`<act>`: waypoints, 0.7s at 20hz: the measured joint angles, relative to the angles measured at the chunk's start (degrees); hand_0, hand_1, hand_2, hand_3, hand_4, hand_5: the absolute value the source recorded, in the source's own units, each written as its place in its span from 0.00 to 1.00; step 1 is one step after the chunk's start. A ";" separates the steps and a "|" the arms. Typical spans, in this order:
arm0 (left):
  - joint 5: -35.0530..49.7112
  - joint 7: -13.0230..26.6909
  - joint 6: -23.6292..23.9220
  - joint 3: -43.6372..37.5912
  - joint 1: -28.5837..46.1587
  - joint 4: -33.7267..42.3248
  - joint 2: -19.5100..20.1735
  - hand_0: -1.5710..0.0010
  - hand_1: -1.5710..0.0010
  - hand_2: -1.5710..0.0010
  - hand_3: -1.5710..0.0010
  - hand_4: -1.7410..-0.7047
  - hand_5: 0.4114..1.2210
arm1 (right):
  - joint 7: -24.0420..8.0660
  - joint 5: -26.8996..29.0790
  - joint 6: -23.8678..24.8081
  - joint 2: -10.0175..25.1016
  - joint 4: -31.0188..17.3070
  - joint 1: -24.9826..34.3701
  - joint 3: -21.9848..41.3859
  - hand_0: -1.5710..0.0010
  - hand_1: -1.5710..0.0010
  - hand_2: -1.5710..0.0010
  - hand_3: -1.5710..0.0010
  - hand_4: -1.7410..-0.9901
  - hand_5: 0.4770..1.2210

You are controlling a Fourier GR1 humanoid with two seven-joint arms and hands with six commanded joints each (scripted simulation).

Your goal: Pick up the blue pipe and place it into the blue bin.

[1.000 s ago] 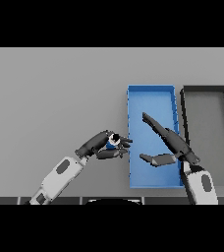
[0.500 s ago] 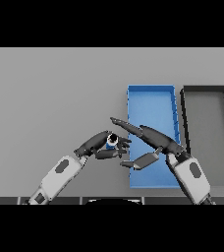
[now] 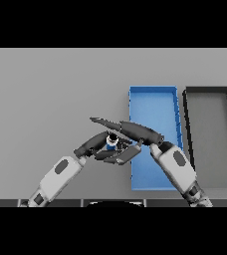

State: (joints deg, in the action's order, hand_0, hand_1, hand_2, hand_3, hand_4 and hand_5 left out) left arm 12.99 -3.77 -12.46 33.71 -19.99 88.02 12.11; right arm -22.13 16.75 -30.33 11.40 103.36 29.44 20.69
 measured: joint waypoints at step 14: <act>-0.11 -2.61 0.46 -0.29 -0.16 0.21 -0.65 0.09 0.09 0.10 0.63 0.02 0.99 | 1.18 0.83 -1.78 -4.68 -4.50 2.78 1.44 0.09 0.09 0.09 0.12 0.38 0.72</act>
State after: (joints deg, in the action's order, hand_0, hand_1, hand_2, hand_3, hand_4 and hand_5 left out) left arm 12.88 -6.38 -12.00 33.41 -20.14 88.24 11.46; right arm -20.95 17.58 -32.11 6.72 98.86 32.22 22.13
